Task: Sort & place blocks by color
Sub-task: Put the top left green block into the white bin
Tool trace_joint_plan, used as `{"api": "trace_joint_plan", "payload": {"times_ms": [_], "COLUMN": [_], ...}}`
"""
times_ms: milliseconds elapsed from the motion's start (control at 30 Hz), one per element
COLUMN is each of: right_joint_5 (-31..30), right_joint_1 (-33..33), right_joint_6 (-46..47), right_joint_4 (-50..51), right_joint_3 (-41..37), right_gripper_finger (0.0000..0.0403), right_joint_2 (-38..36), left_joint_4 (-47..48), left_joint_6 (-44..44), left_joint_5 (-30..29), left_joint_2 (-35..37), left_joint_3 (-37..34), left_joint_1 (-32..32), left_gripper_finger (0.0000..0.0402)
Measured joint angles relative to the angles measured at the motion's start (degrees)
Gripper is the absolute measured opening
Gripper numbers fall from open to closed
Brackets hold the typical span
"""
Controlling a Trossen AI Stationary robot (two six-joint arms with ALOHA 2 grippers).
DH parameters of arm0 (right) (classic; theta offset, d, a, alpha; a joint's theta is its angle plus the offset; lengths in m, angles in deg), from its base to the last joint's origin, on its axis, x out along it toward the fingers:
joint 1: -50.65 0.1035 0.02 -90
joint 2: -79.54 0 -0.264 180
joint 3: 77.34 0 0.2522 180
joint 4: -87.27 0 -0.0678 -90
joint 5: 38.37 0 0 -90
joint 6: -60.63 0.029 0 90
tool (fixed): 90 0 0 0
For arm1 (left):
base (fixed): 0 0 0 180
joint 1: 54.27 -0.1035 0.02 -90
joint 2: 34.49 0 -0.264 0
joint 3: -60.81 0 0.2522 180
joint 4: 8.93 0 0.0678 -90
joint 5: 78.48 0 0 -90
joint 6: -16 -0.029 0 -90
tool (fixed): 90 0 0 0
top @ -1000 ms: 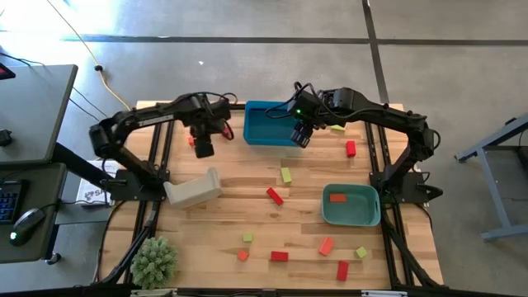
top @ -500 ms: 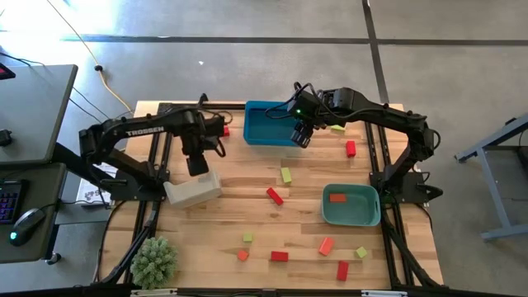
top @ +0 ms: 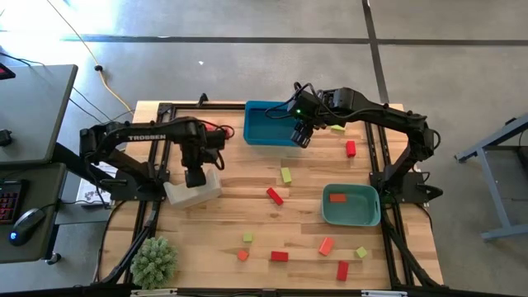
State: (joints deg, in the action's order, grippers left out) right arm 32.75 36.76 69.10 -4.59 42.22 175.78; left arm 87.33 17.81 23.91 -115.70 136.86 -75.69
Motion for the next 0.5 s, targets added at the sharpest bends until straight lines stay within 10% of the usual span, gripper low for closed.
{"api": "trace_joint_plan", "payload": {"times_ms": [500], "right_joint_5": [-0.2], "right_joint_1": [0.0], "right_joint_6": [0.0], "right_joint_4": [0.0], "right_joint_3": [0.0], "right_gripper_finger": [0.0186], "right_joint_2": [0.0], "left_joint_4": [0.0], "left_joint_6": [2.7], "left_joint_5": [6.2], "left_joint_2": [0.0], "left_joint_3": [0.0], "left_joint_1": [6.8], "left_gripper_finger": [0.0095]}}
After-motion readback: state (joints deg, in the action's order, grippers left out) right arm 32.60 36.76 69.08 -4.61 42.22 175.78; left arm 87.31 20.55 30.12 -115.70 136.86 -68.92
